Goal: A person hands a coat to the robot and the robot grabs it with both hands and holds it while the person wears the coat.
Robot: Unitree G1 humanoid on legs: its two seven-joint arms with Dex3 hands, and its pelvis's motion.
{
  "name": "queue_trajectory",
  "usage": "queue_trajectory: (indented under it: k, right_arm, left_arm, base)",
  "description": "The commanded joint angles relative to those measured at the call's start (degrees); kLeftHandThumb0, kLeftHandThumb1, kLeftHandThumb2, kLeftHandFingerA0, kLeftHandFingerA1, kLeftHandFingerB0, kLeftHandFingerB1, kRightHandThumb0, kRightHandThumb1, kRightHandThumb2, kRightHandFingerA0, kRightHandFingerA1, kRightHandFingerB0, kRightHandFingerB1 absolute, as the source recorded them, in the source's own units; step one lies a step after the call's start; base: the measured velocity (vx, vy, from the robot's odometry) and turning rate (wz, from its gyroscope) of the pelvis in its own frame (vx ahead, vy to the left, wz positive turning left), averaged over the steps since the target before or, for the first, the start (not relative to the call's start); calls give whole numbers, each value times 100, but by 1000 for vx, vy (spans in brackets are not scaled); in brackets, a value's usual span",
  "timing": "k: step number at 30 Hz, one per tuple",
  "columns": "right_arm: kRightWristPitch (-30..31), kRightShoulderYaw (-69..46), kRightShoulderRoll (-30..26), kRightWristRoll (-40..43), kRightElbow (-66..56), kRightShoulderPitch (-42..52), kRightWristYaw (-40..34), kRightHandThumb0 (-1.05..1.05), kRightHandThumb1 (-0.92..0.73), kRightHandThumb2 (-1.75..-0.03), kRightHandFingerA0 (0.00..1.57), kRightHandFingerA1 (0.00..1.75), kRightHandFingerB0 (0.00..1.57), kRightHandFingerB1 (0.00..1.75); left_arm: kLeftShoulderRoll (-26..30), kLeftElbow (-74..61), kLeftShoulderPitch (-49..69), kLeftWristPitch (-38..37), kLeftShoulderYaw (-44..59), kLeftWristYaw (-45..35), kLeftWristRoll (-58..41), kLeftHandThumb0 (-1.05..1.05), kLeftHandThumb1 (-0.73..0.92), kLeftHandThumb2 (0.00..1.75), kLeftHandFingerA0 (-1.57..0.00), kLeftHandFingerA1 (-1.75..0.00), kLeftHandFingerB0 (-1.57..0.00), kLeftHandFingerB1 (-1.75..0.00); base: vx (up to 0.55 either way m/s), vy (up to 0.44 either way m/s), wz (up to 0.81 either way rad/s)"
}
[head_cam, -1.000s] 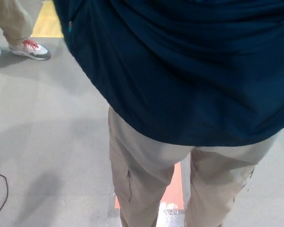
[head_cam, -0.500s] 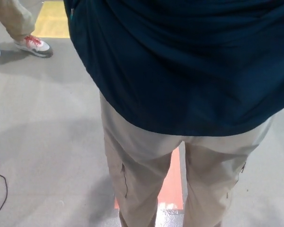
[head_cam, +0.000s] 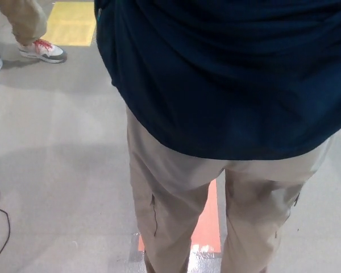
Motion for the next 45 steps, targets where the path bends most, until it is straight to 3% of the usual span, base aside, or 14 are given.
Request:
queue_trajectory:
  k: [1, 5, 8, 15, 16, 19, 23, 24, 25, 30, 31, 40, 44, 45]
  right_arm:
    - [-334, -343, 2376, 167, -2729, 4705, -467, -71, -70, -110, 0, 45, 0, 26]
    - [-899, 67, 2887, -252, -2607, 5998, -709, -67, -92, -70, 0, 61, 2, 27]
    - [-1265, 201, 3049, -427, -2369, 6469, -832, -76, -72, -106, 3, 63, 3, 23]
    - [-1795, 673, 3184, -784, -1319, 7605, -1000, -60, -90, -69, 7, 66, 7, 19]
    - [-1864, 715, 3209, -930, -1077, 7739, -1110, -33, -63, -115, 4, 54, 0, 50]
    - [-1950, 772, 3243, -1314, -608, 7956, -1364, -33, -63, -115, 3, 54, 0, 50]
    - [-1956, 956, 2974, -1901, 254, 8222, -1689, -65, -74, -97, 20, 52, 12, 42]
    - [-1960, 981, 2939, -1993, 365, 8237, -1767, -59, -85, -65, 34, 49, 27, 34]
    - [-1890, 1017, 2911, -2059, 452, 8219, -1803, -61, -89, -67, 26, 42, 19, 29]
    - [-1331, 1231, 2689, -2511, 813, 8191, -1908, -64, -74, -97, 19, 49, 12, 41]
    - [-1170, 1283, 2645, -2583, 874, 8171, -1851, -56, -88, -64, 26, 36, 19, 27]
    - [192, 1811, 2309, -2751, 1583, 7423, -767, -45, -77, -63, 36, 37, 27, 32]
    - [937, 1991, 2234, -2834, 1571, 6989, 11, -48, -57, -94, 31, 52, 17, 46]
    - [1109, 2031, 2210, -2835, 1584, 6841, 184, -46, -77, -63, 37, 36, 30, 33]
  left_arm:
    - [-1727, -2521, 5043, -566, 739, 726, -66, -74, 85, 68, -3, -21, -10, -23]
    - [-1818, -1848, 6103, -1347, 469, 1674, 267, -73, 83, 67, -6, -28, -11, -24]
    - [-1877, -1575, 6498, -1574, 270, 1956, 357, -74, 83, 65, -6, -32, -11, -26]
    - [-1874, -896, 7461, -1143, -405, 1937, 884, -85, 71, 107, -4, -26, -11, -28]
    - [-1870, -715, 7565, -1043, -568, 1945, 988, -76, 85, 67, -7, -33, -13, -23]
    - [-1847, -294, 7655, -928, -880, 2152, 1230, -76, 84, 67, -8, -33, -15, -24]
    - [-1952, 783, 7662, -629, -1461, 2544, 1486, -77, 65, 102, 0, -43, -15, -39]
    - [-1975, 923, 7676, -571, -1547, 2588, 1501, -79, 76, 63, -23, -42, -23, -29]
    - [-1968, 1092, 7587, -514, -1641, 2613, 1553, -36, 48, 106, -3, -52, 0, -47]
    - [-1913, 2148, 7068, -270, -2045, 2698, 1656, -36, 48, 106, -2, -51, 0, -47]
    - [-1933, 2325, 7006, -171, -2093, 2609, 1628, -73, 79, 64, -19, -35, -17, -26]
    - [-2097, 4157, 5850, 739, -2549, 1896, 1519, -72, 66, 97, -31, -51, -15, -42]
    - [-2120, 4642, 5306, 908, -2693, 1379, 1345, -67, 81, 64, -43, -41, -27, -31]
    - [-2128, 4737, 5149, 940, -2720, 1326, 1309, -67, 80, 64, -44, -41, -30, -32]
  base:
    - [0, 0, 0]
    - [0, 0, 0]
    - [0, 0, 0]
    - [0, 0, 0]
    - [0, 0, 0]
    - [0, 0, 0]
    - [0, 0, 0]
    - [0, 0, 0]
    - [0, 0, 0]
    - [0, 0, 0]
    - [0, 0, 0]
    - [0, 0, 0]
    - [0, 0, 0]
    - [0, 0, 0]
